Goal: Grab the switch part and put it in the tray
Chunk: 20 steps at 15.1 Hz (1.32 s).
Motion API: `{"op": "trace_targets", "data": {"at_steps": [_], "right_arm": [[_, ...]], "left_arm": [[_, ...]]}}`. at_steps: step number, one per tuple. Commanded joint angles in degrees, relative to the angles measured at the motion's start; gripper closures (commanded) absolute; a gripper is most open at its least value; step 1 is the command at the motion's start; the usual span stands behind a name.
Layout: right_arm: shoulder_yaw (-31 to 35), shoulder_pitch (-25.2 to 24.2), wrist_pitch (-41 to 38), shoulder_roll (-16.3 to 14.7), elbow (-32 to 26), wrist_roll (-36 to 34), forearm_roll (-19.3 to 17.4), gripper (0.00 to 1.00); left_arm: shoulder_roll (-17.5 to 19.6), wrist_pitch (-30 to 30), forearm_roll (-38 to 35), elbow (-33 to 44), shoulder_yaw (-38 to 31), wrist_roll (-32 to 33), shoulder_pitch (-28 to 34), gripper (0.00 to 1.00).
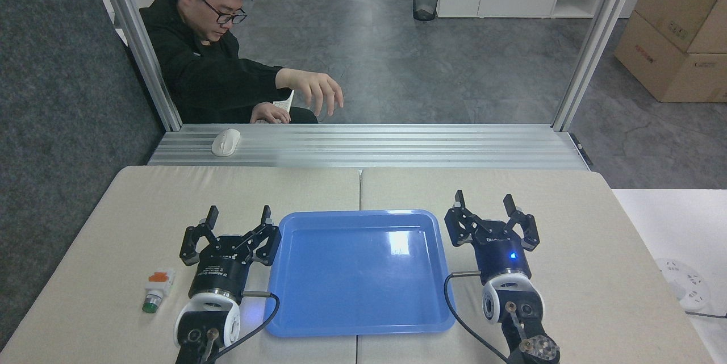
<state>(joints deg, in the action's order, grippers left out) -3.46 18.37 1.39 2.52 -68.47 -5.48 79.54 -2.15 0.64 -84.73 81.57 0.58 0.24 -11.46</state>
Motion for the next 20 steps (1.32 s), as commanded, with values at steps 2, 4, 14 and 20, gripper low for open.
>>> {"op": "trace_targets", "data": {"at_steps": [2, 4, 14, 20], "right_arm": [[0.04, 0.00, 0.01, 0.12, 0.00, 0.03, 0.00, 0.00], [0.04, 0.00, 0.01, 0.12, 0.00, 0.03, 0.00, 0.00], [0.12, 0.00, 0.01, 0.12, 0.00, 0.03, 0.00, 0.00], [0.04, 0.00, 0.01, 0.12, 0.00, 0.03, -0.09, 0.00]], "left_arm": [[2.41, -0.03, -0.44, -1.95, -0.05, -0.85, -0.14, 0.00], [2.67, -0.03, 0.00, -1.94, -0.14, -0.85, -0.06, 0.00], [2.76, -0.29, 0.27, -1.94, -0.14, -0.76, -0.23, 0.00], [2.76, -0.38, 0.27, -2.03, -0.14, -0.76, -0.41, 0.00]]}}
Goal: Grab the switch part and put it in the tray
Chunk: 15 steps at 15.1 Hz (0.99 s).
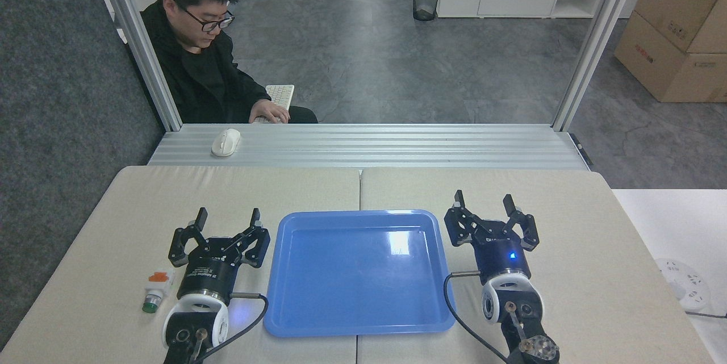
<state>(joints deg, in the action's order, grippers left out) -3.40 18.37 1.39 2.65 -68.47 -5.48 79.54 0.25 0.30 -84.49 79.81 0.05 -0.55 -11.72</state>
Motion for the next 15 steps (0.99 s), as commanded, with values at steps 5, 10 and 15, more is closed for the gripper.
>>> {"op": "trace_targets", "data": {"at_steps": [5, 10, 15], "right_arm": [[-0.03, 0.00, 0.01, -0.02, 0.00, 0.03, -0.09, 0.00], [-0.03, 0.00, 0.01, -0.10, 0.00, 0.03, 0.00, 0.00], [-0.03, 0.00, 0.01, -0.02, 0.00, 0.03, -0.09, 0.00]], "left_arm": [[0.28, -0.13, -0.06, -0.27, 0.47, 0.02, -0.32, 0.00], [0.37, -0.13, 0.02, -0.27, 0.47, 0.02, -0.32, 0.00], [0.81, -0.13, 0.11, -1.05, 0.38, -0.06, -0.23, 0.00]]}}
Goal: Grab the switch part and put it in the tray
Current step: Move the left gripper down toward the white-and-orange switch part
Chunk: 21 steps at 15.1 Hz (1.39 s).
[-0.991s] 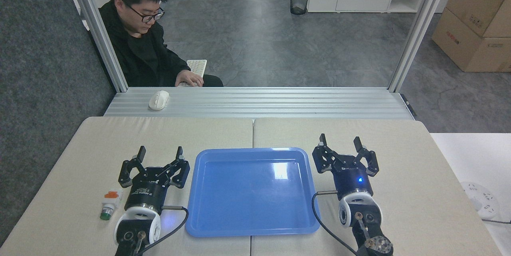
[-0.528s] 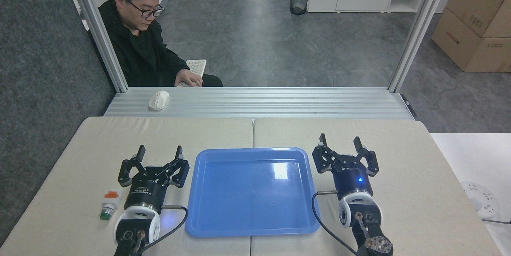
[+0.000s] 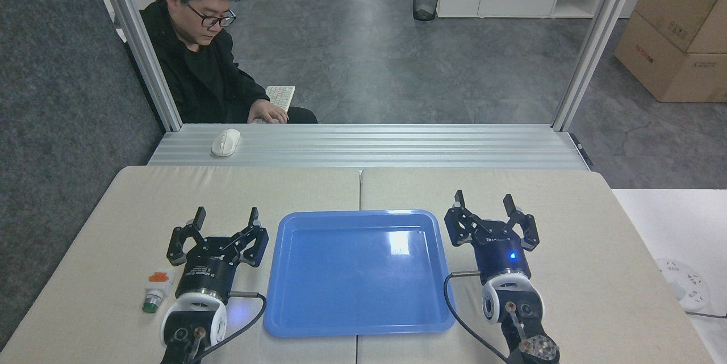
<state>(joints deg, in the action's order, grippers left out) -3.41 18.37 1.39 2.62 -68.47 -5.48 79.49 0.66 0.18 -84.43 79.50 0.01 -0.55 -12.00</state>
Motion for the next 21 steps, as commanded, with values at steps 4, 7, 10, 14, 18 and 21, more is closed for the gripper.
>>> {"op": "trace_targets", "data": {"at_steps": [4, 7, 10, 14, 18, 21], "right_arm": [[0.07, 0.00, 0.02, 0.02, 0.00, 0.03, -0.13, 0.00], [0.07, 0.00, 0.02, 0.02, 0.00, 0.03, -0.13, 0.00], [0.07, 0.00, 0.02, 0.02, 0.00, 0.03, -0.13, 0.00], [0.07, 0.00, 0.02, -0.07, 0.00, 0.03, -0.13, 0.00], [0.07, 0.00, 0.02, 0.02, 0.00, 0.03, -0.13, 0.00], [0.07, 0.00, 0.02, -0.07, 0.00, 0.03, -0.13, 0.00]], "left_arm": [[3.11, -0.27, 0.05, -6.02, -4.22, -2.52, 0.49, 0.00], [7.33, -0.44, 0.14, -9.80, -8.00, -4.63, 0.49, 0.00], [8.31, -2.98, 0.05, -9.90, -11.52, -5.08, 2.41, 0.00], [9.01, -3.69, -0.47, -11.03, -12.58, -5.34, 5.05, 0.00], [9.27, -3.69, -0.91, -19.10, -12.05, -10.33, 6.20, 0.00], [9.28, -3.78, -1.00, -20.96, -11.97, -10.88, 6.20, 0.00]]}}
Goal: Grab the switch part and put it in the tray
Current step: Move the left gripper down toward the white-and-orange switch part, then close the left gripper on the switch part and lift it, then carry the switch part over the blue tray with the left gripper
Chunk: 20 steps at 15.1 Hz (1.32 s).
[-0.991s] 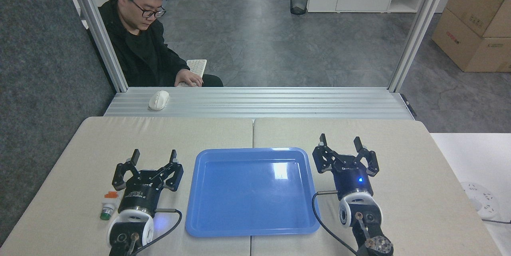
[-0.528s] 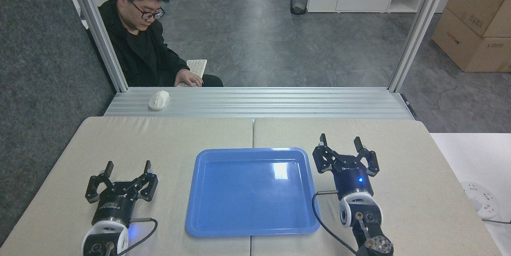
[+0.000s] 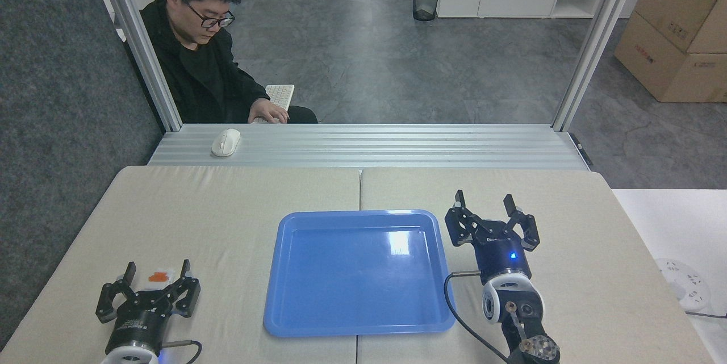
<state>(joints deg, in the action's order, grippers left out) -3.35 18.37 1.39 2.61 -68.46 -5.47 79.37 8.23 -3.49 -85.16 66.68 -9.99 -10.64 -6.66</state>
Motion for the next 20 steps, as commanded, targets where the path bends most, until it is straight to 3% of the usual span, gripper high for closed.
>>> {"op": "trace_targets", "data": {"at_steps": [1, 5, 6, 7, 9, 12, 15, 20], "right_arm": [[0.01, 0.00, 0.01, -0.06, 0.00, 0.02, 0.00, 0.00], [-0.08, 0.00, 0.01, 0.02, 0.00, 0.02, 0.00, 0.00], [0.01, 0.00, 0.01, 0.02, 0.00, 0.02, 0.00, 0.00], [-0.08, 0.00, 0.01, 0.02, 0.00, 0.02, 0.00, 0.00], [-0.08, 0.00, 0.01, 0.02, 0.00, 0.02, 0.00, 0.00], [-0.08, 0.00, 0.01, -0.06, 0.00, 0.02, 0.00, 0.00], [-0.08, 0.00, 0.01, -0.06, 0.00, 0.02, 0.00, 0.00], [-0.08, 0.00, 0.01, -0.06, 0.00, 0.02, 0.17, 0.00]], "left_arm": [[1.79, -0.20, -0.35, -9.45, -1.88, -0.87, 0.77, 0.00], [1.71, -2.91, -0.44, -10.51, -1.00, -0.96, 0.94, 0.02], [1.71, -3.80, -0.44, -11.04, -1.00, -0.96, 0.94, 0.08], [1.71, -3.98, -0.44, -11.22, -1.00, -0.96, 0.94, 0.19], [2.05, -4.68, -0.53, -11.40, -0.91, -0.96, 1.03, 0.55], [3.29, -5.56, -0.44, -11.05, -1.00, -0.96, 2.00, 0.99], [3.73, -5.65, -0.09, -5.89, -1.09, -0.88, 1.82, 1.00], [1.54, -12.14, 0.52, 20.20, 0.57, 1.14, 2.17, 1.00]]}}
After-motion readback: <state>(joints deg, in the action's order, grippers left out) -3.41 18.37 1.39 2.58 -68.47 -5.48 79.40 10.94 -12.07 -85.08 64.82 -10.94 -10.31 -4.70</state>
